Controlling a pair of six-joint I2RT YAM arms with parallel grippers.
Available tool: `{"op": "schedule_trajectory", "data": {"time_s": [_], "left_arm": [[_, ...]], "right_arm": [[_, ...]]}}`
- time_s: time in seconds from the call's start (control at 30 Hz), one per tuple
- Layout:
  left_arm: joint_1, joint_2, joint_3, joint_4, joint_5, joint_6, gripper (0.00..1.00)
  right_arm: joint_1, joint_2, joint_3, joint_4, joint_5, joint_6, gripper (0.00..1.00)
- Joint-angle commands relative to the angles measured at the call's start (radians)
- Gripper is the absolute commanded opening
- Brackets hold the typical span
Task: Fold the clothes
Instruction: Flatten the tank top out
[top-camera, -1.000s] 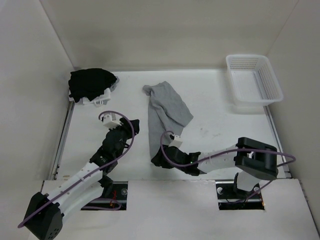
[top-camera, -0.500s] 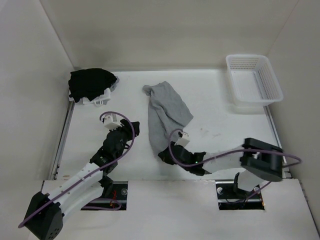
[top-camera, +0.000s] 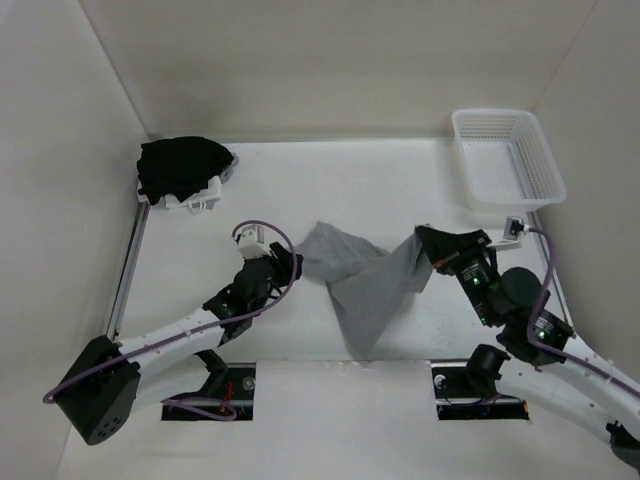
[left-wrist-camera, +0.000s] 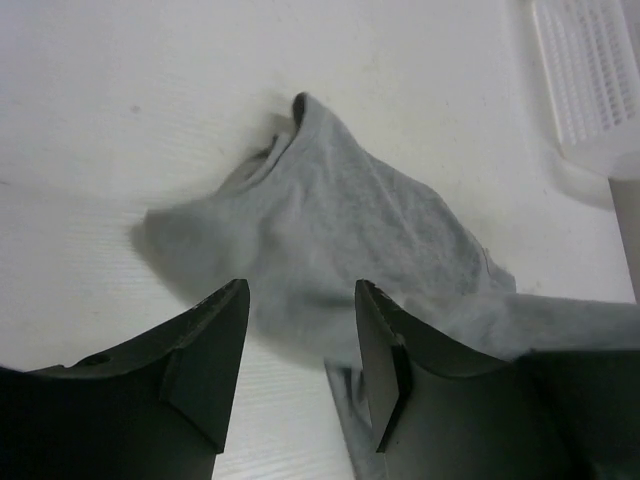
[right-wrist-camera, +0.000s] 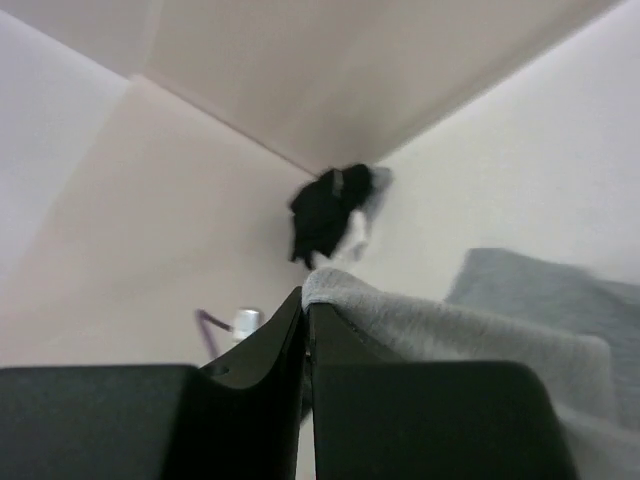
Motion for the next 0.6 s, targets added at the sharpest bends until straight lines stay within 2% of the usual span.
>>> {"op": "schedule_trajectory", "data": {"time_s": [0.0, 0.07, 0.1, 0.23, 0.33, 0.43, 0.53, 0.57], "left_arm": [[-0.120, 0.115, 0.060, 0.122, 0.011, -0.051, 0.45], [-0.226, 0.153, 0.066, 0.122, 0.055, -0.053, 0.38], [-0.249, 0.156, 0.065, 0.119, 0.055, -0.053, 0.37], [-0.358, 0.200, 0.046, 0.071, -0.001, -0.070, 0.38], [-0.339, 0.283, 0.069, 0.031, -0.022, -0.103, 0.45], [-0.291, 0.413, 0.130, 0.063, 0.003, -0.088, 0.50], [-0.237, 0.509, 0.177, 0.132, 0.014, -0.067, 0.49], [-0.210, 0.538, 0.190, 0.167, 0.027, -0.063, 0.44]], "right_arm": [[-0.196, 0.018, -0.123, -0.128, -0.171, 0.001, 0.05], [-0.308, 0.046, -0.167, -0.086, -0.268, -0.003, 0.05], [-0.322, 0.050, -0.175, -0.080, -0.279, -0.006, 0.05], [-0.380, 0.069, -0.214, -0.049, -0.314, -0.008, 0.04], [-0.383, 0.064, -0.229, -0.042, -0.310, -0.009, 0.04], [-0.377, 0.070, -0.234, -0.025, -0.319, -0.012, 0.05], [-0.368, 0.092, -0.246, 0.001, -0.321, -0.009, 0.05], [-0.361, 0.101, -0.252, 0.017, -0.324, -0.005, 0.05]]}}
